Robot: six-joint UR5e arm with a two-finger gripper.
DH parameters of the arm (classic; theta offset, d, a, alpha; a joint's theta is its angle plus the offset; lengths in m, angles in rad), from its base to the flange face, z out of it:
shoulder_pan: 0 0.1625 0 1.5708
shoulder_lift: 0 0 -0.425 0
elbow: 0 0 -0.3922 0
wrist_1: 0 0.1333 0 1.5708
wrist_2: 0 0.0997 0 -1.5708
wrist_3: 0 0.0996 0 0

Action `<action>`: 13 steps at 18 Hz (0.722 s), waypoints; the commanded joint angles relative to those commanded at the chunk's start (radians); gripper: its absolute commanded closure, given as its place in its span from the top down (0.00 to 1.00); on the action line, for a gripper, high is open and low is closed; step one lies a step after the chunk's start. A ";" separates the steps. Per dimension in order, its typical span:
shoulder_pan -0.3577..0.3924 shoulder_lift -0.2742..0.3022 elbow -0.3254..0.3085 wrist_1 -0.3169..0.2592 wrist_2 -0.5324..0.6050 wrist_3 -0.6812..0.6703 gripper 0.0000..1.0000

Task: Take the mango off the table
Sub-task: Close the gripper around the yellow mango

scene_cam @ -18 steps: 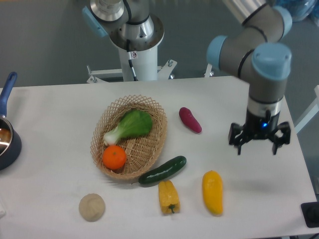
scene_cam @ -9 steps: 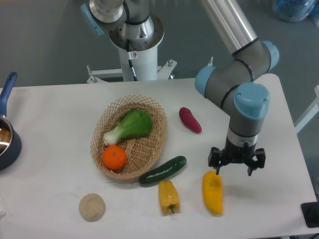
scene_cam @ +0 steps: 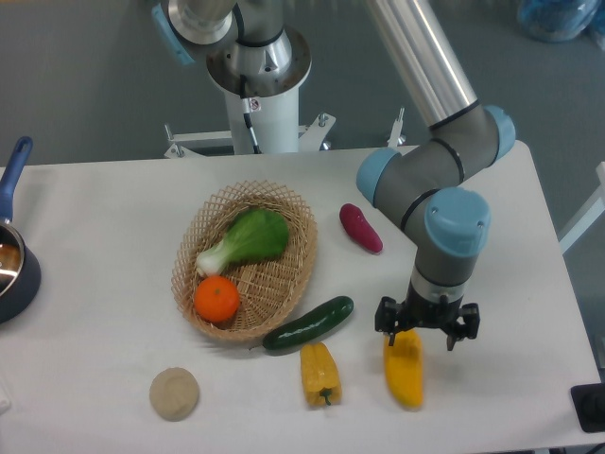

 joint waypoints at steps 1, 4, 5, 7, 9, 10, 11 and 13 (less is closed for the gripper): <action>0.000 0.000 -0.002 0.003 0.000 0.005 1.00; 0.000 -0.009 -0.002 0.008 0.000 0.017 1.00; 0.000 -0.012 -0.002 0.009 0.000 0.020 1.00; -0.002 -0.018 -0.006 0.017 0.002 0.034 1.00; -0.008 -0.026 -0.012 0.037 0.002 0.035 1.00; -0.014 -0.031 -0.014 0.044 0.002 0.035 1.00; -0.015 -0.034 -0.014 0.046 0.003 0.034 1.00; -0.015 -0.034 -0.015 0.046 0.003 0.028 1.00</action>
